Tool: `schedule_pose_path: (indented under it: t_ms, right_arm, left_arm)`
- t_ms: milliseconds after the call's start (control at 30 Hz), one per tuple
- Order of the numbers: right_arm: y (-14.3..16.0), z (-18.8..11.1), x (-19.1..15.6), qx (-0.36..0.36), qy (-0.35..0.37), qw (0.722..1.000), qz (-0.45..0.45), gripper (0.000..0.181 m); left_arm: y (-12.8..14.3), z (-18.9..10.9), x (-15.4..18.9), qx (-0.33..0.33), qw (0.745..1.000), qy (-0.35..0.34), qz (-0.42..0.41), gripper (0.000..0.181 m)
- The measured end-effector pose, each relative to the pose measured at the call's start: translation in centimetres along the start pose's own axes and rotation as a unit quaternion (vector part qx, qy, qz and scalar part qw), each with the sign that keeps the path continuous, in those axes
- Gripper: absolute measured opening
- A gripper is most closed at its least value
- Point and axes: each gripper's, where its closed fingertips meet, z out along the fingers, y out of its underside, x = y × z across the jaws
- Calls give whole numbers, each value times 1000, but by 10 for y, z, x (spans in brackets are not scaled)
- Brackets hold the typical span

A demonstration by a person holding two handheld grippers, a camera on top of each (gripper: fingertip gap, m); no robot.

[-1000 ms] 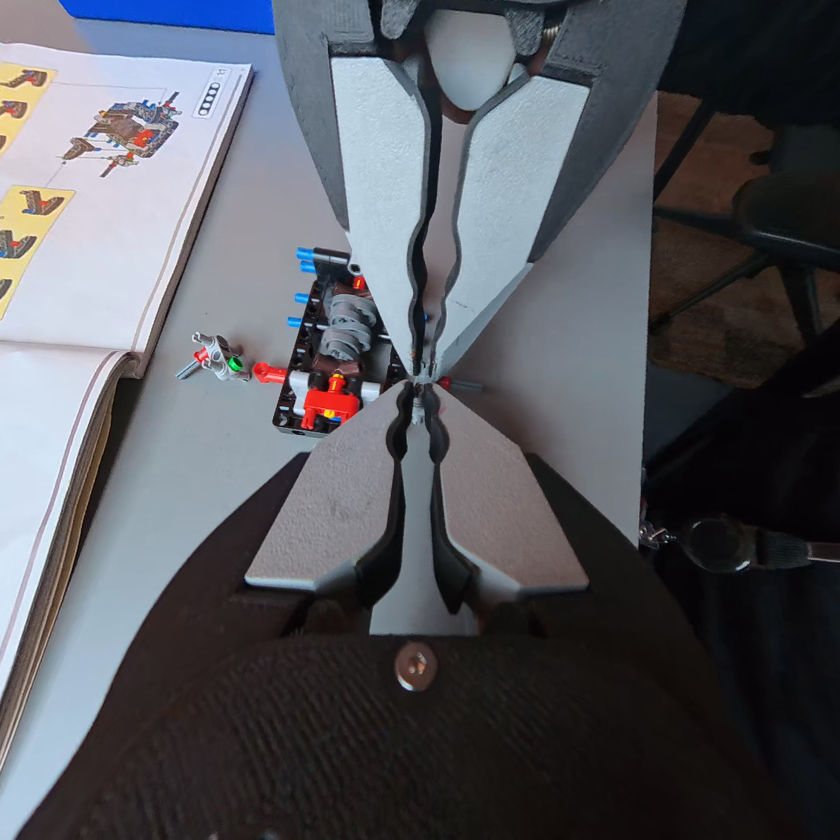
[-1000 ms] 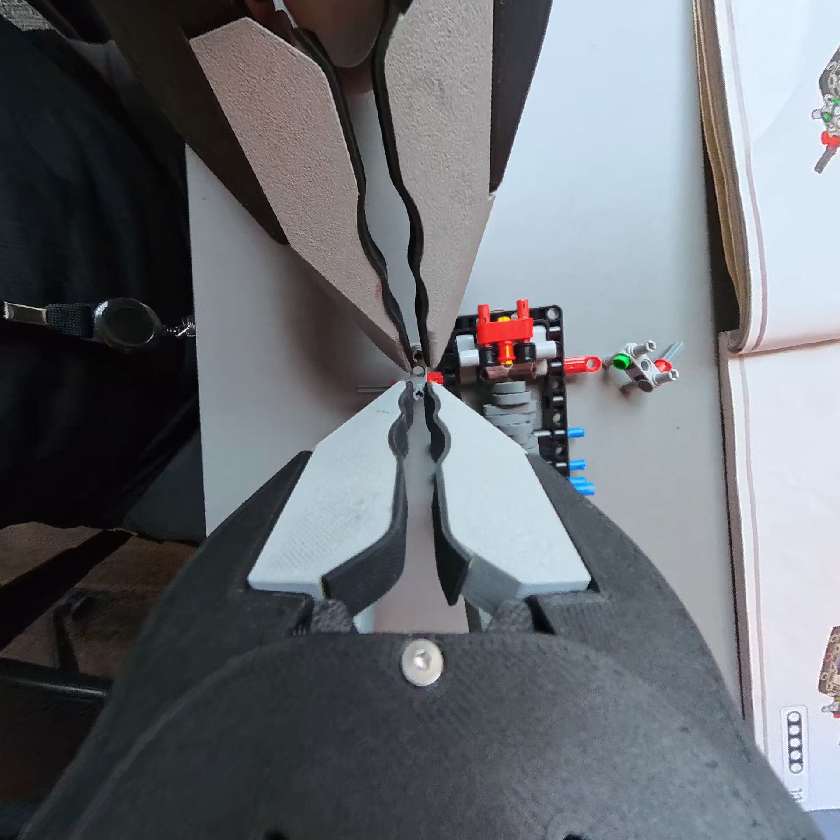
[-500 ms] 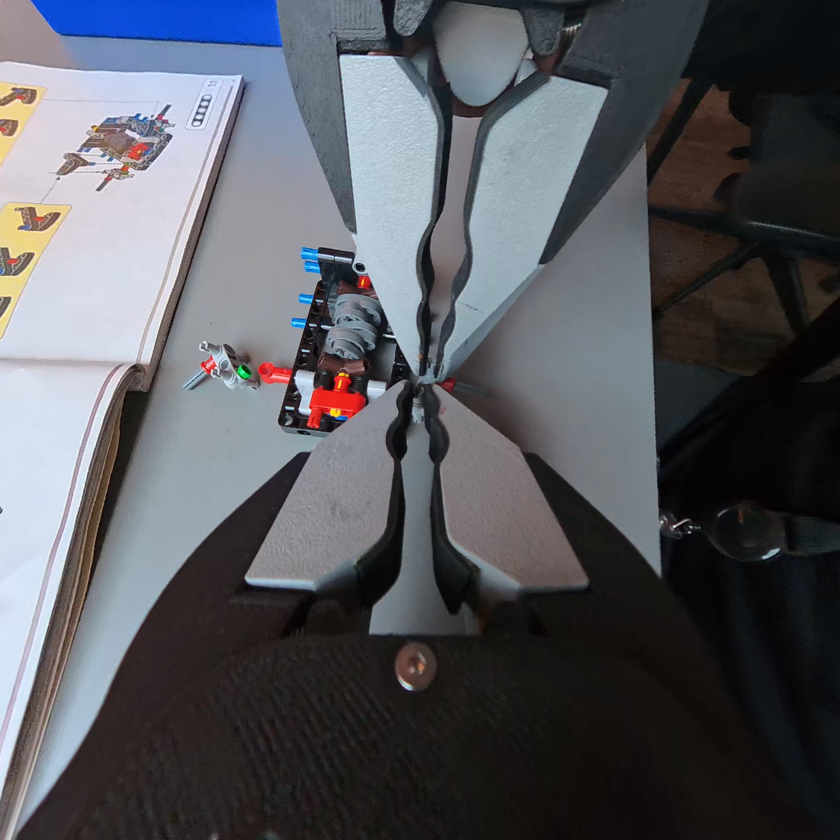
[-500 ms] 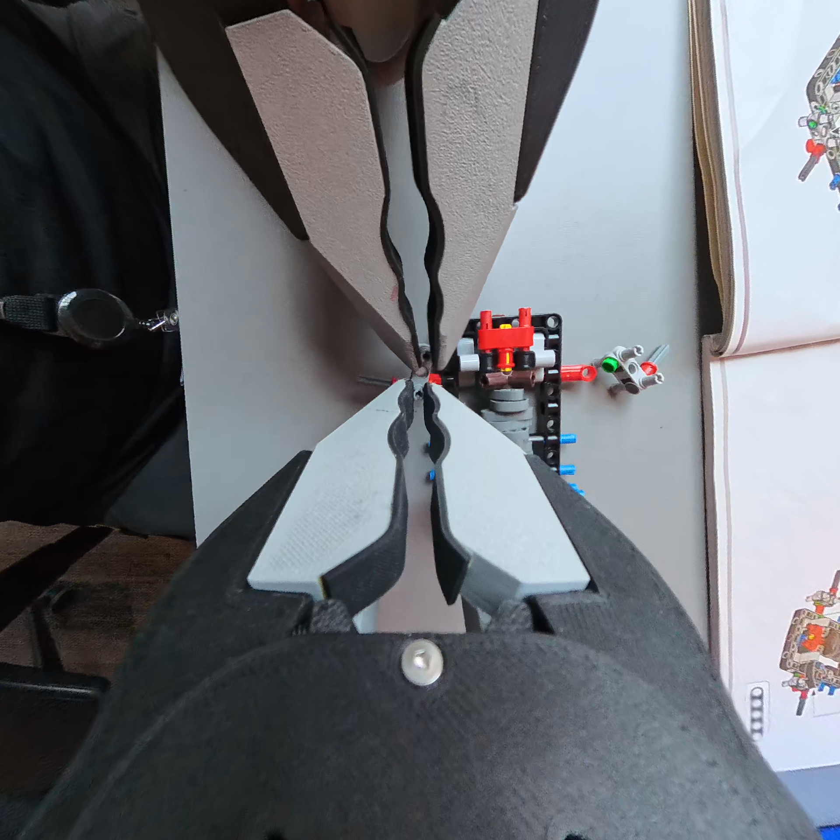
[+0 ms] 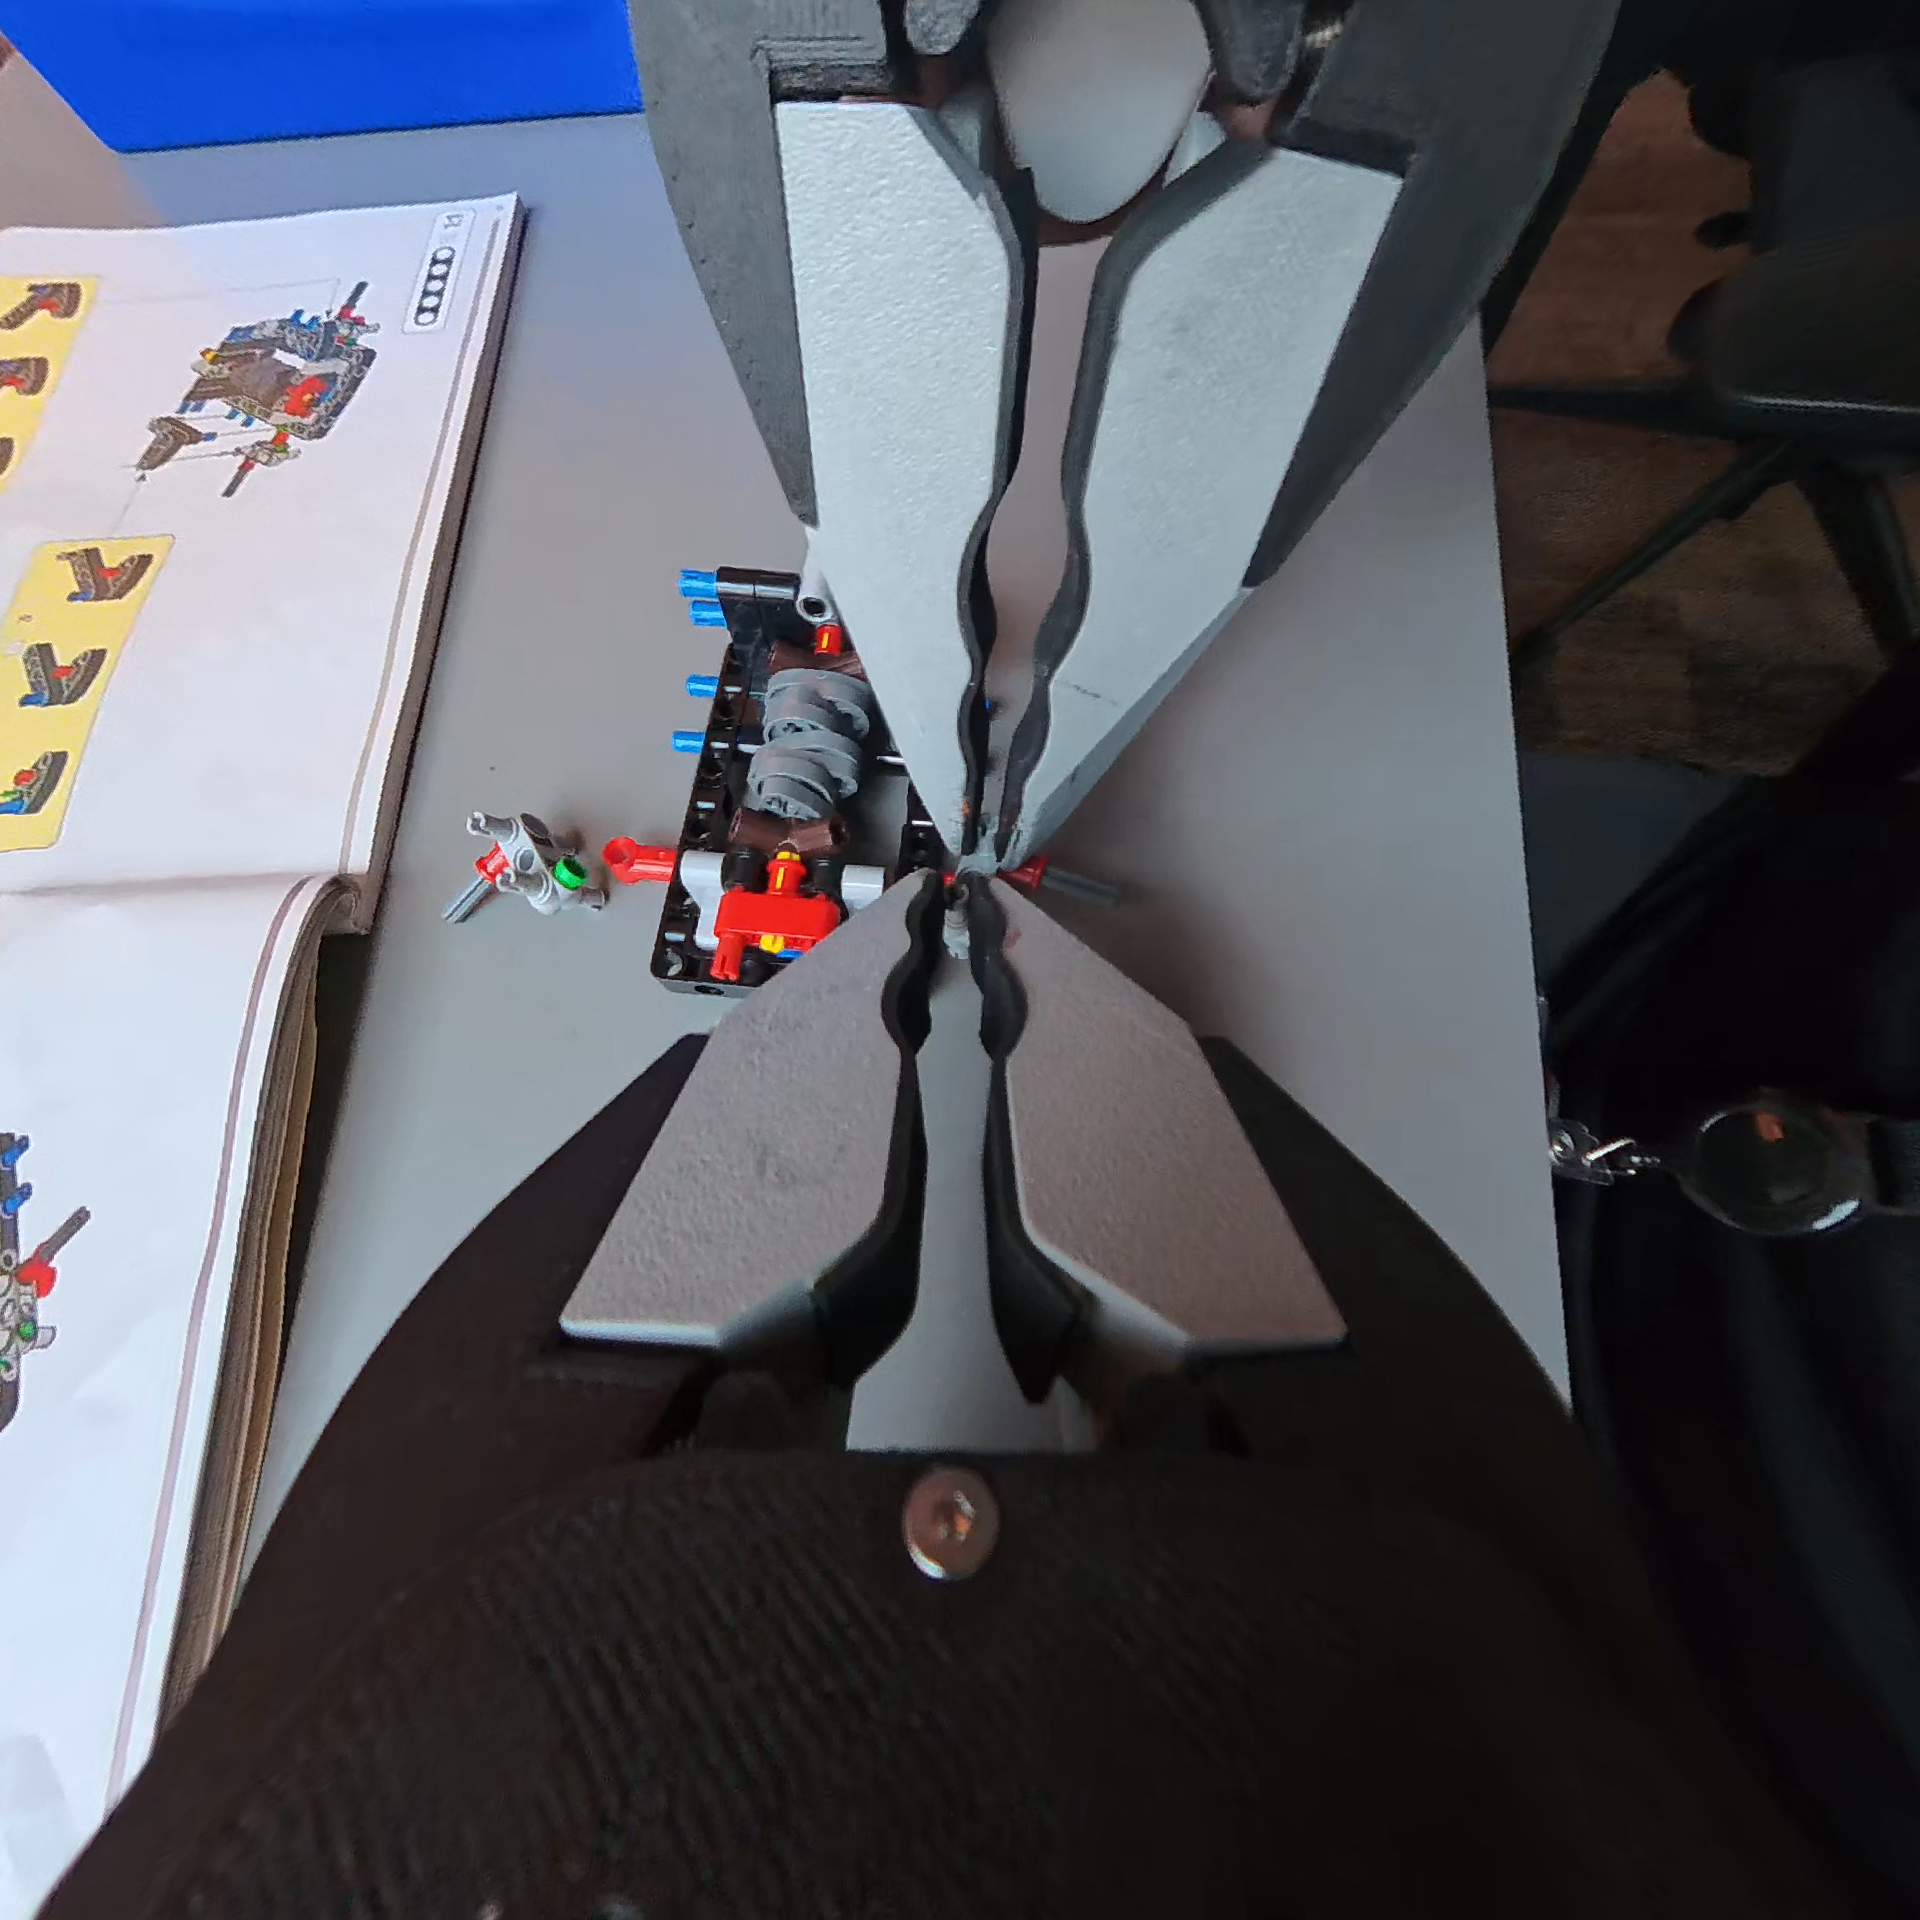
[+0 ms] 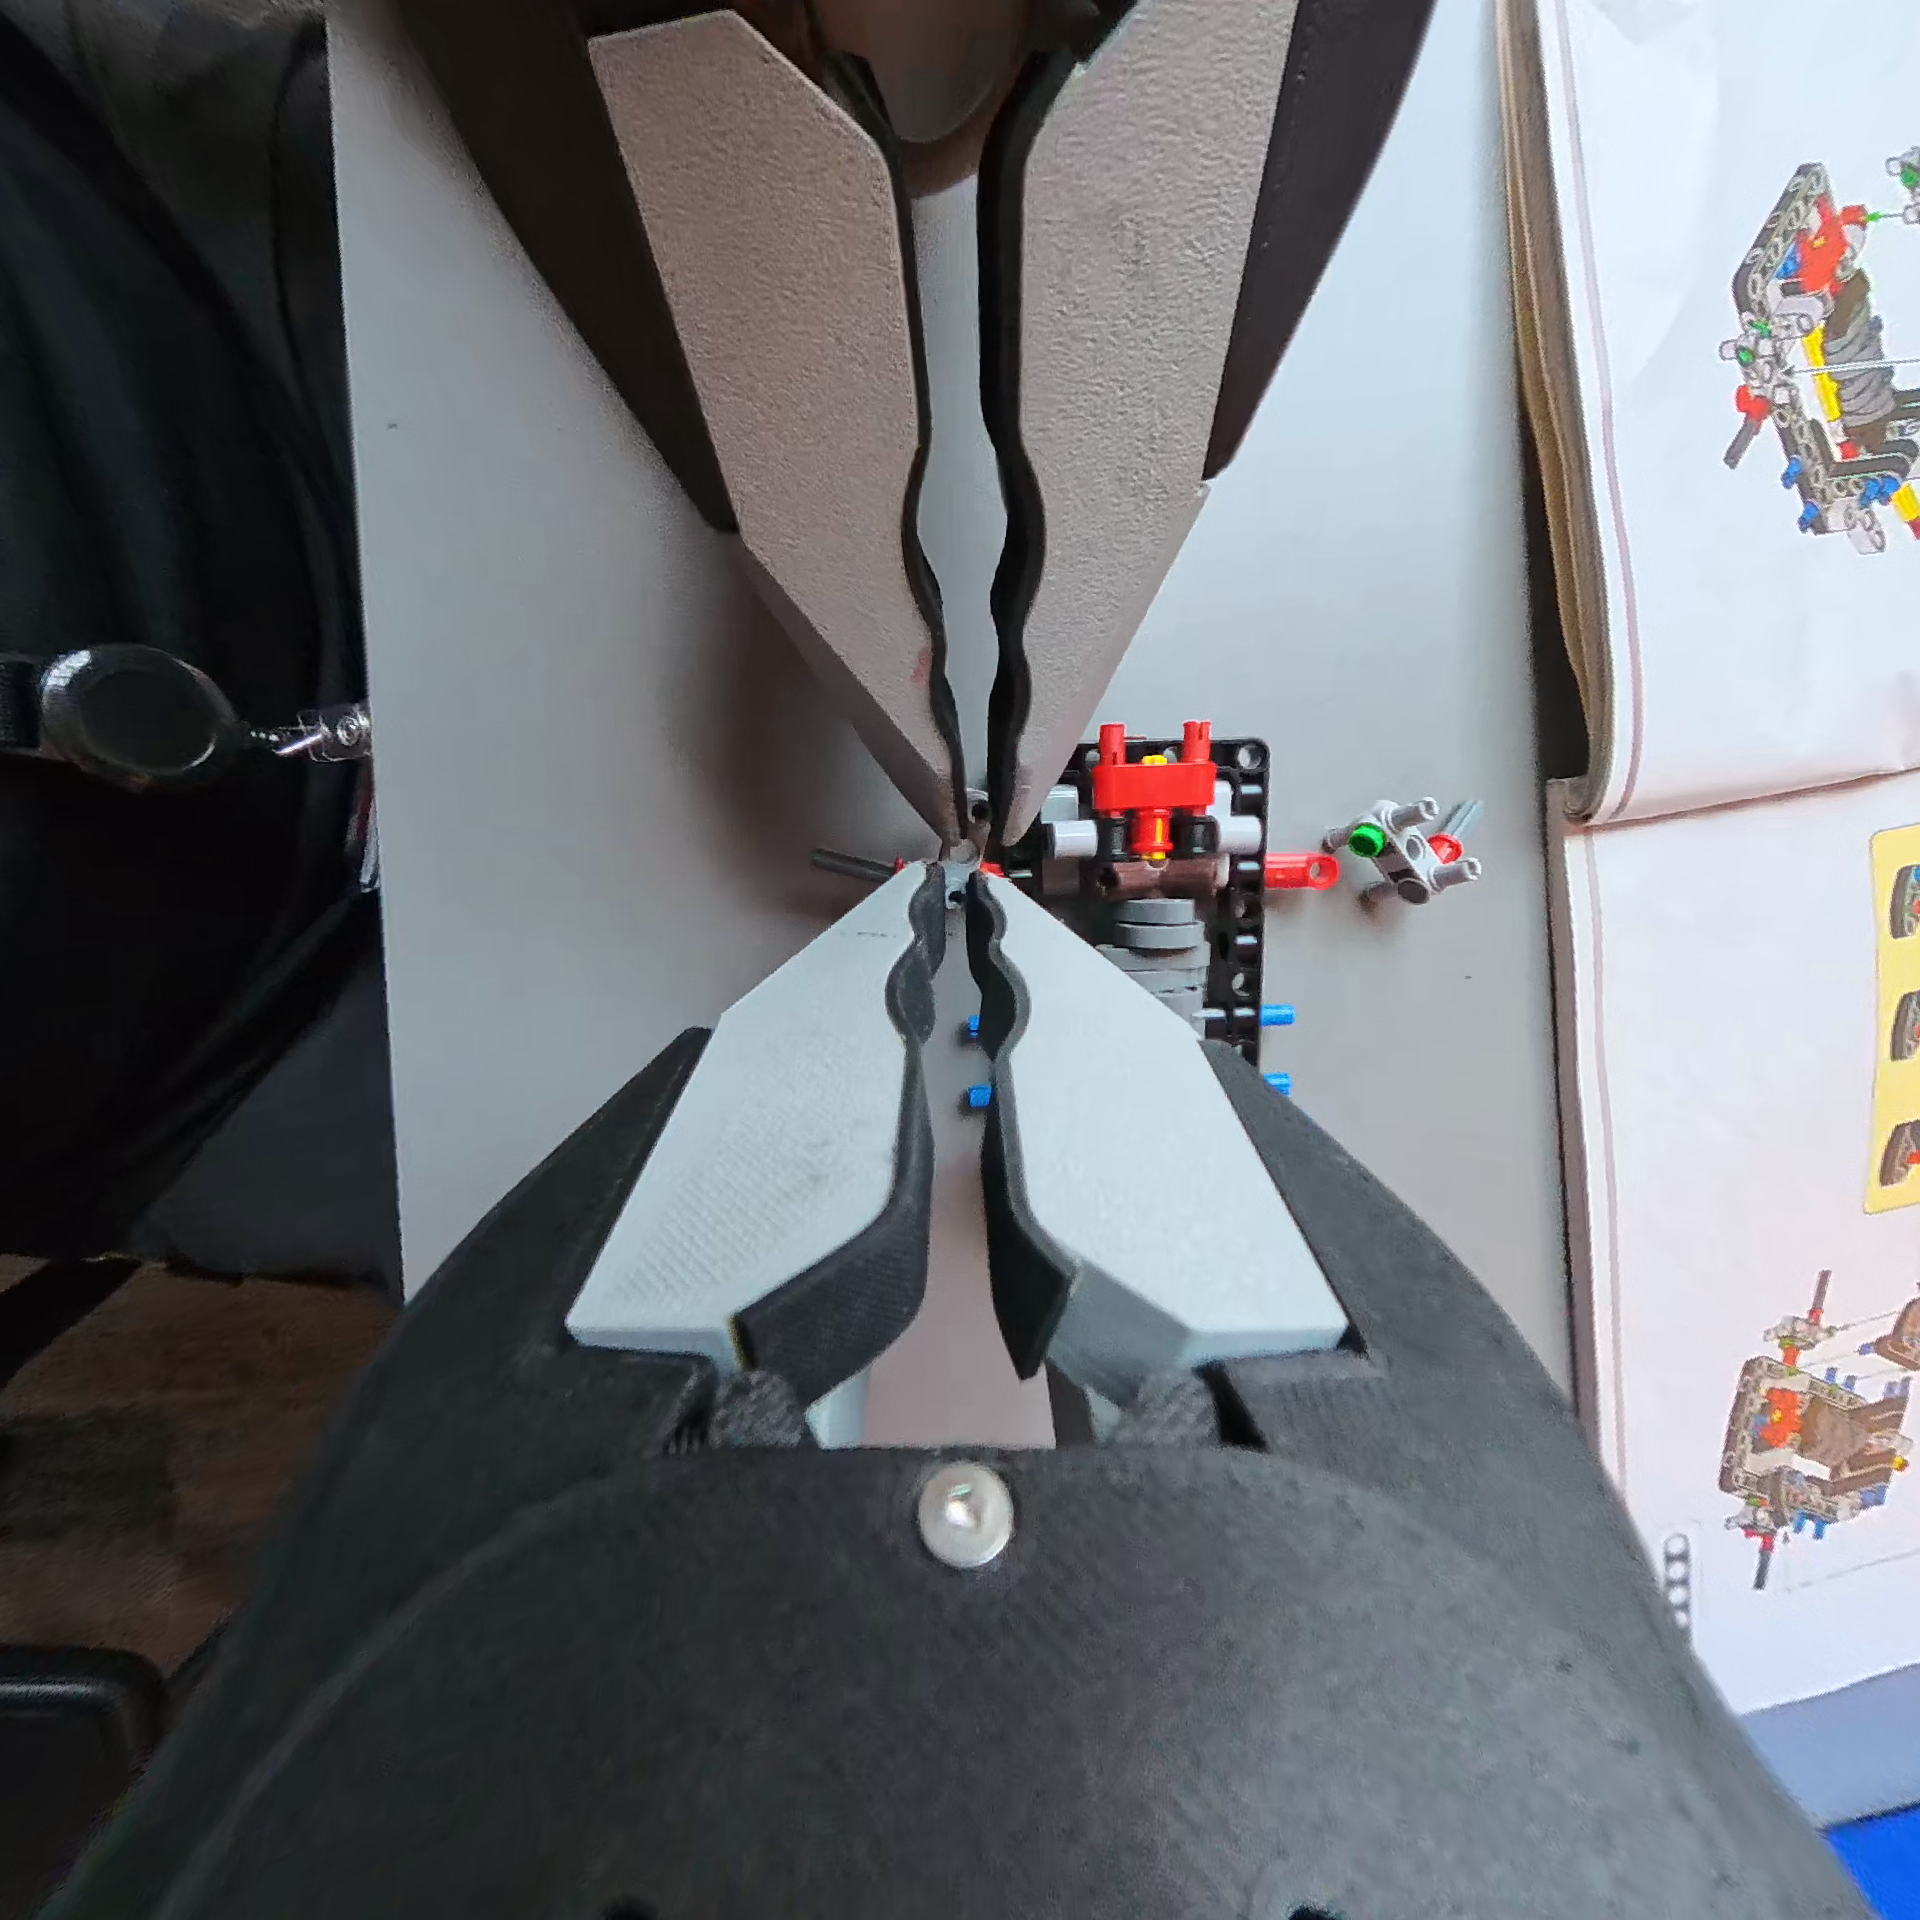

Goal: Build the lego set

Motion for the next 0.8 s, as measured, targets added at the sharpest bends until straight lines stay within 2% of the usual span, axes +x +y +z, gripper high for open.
schedule_pose_path:
  t_ms: [133, 333, 533, 667, 800]
  right_arm:
    - [3, 0, -3, 9, -3, 1000, 14, 3]
    - [3, 6, -3, -18, 1, 1000, -6, 2]
    - [3, 4, -5, 31, -39, 997, 60, 4]
    - [-10, -15, -6, 98, -43, 991, 76, 10]
    - [1, -11, -3, 73, -22, 994, 74, 15]
  left_arm:
    - [-1, 2, 3, -12, 1000, -4, 18, 2]
    - [7, 4, 4, -20, 1000, -6, 23, 3]
    - [5, 6, 5, -23, 1000, -3, 17, 3]
    - [5, 6, 5, -27, 999, -10, 14, 3]
    - [6, 5, 5, -30, 999, -23, -5, 3]
